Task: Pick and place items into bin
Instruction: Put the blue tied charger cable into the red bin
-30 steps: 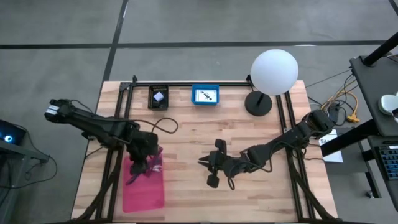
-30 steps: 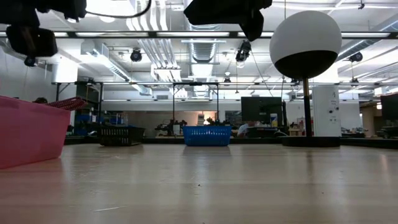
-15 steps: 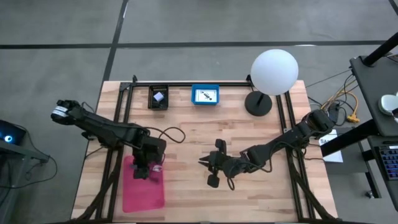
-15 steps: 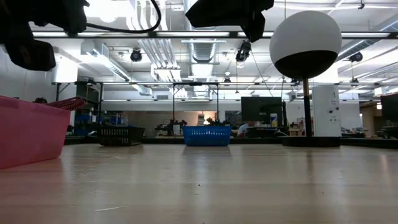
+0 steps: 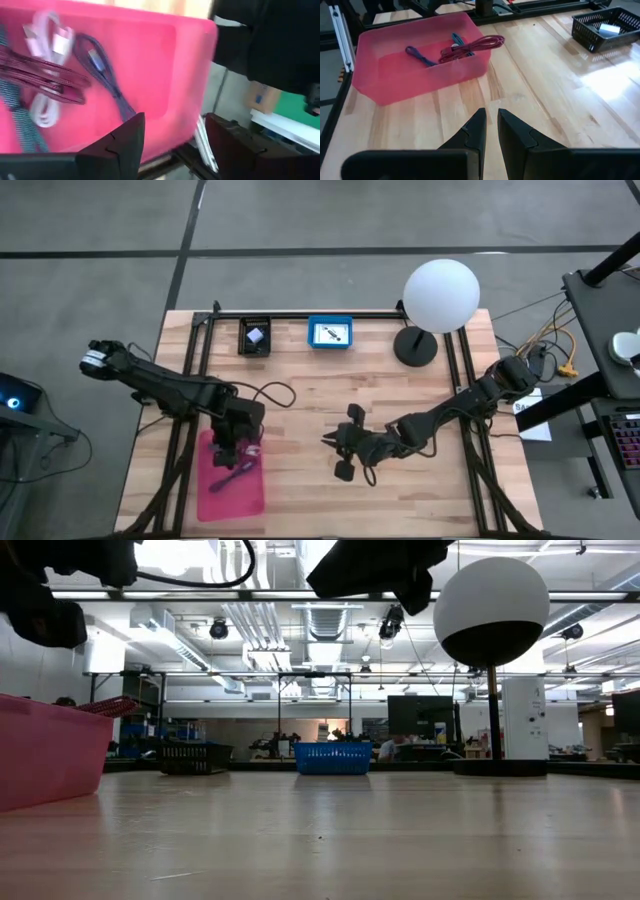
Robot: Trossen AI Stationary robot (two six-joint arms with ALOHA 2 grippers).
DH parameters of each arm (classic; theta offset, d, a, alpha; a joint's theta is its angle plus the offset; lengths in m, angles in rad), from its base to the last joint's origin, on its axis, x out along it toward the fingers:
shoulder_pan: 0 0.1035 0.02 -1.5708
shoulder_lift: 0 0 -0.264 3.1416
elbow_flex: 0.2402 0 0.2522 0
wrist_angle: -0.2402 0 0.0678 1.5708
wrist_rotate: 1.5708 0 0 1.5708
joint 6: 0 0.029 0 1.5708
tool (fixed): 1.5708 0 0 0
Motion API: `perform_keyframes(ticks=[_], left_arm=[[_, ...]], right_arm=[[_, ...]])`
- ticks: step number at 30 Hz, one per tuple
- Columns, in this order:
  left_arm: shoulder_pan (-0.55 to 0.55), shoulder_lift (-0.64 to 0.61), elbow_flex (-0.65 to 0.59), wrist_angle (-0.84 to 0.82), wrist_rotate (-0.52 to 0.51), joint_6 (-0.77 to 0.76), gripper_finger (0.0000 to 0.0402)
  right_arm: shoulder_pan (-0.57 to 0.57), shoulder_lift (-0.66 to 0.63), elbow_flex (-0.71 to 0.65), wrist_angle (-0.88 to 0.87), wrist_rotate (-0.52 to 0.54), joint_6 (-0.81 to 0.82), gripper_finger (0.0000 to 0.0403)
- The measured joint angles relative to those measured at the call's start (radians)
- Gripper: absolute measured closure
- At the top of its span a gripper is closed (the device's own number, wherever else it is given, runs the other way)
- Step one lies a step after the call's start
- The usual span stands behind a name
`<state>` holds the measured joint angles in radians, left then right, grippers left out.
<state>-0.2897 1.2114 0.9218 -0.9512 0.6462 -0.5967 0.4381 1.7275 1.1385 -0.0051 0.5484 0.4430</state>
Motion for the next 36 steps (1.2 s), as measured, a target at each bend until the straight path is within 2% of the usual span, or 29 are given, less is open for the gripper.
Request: perform_keyframes(ticks=[2,7,11,22,30,36], left_arm=[[0.0,-0.002,0.0,0.0,-0.069,-0.001,0.0208],[0.0,-0.003,0.0,-0.001,-0.35,-0.055,0.0207],[0.0,-0.003,-0.011,-0.001,-0.462,-0.1,0.0207],[-0.002,-0.003,-0.153,0.043,-0.487,-0.337,0.0207],[-0.006,-0.003,-0.202,0.195,-0.491,-0.367,0.0207],[-0.007,-0.003,-0.211,0.194,-0.502,-0.367,0.0215]], right_arm=[[0.0,0.0,0.0,0.0,0.0,0.017,0.0364],[0.0,0.0,0.0,0.0,-0.001,0.021,0.0364],[0.0,0.0,0.0,-0.001,-0.002,0.021,0.0364],[0.0,0.0,0.0,-0.046,-0.003,0.021,0.0364],[0.0,0.0,0.0,-0.048,-0.002,0.021,0.0364],[0.0,0.0,0.0,-0.049,-0.002,0.021,0.0364]])
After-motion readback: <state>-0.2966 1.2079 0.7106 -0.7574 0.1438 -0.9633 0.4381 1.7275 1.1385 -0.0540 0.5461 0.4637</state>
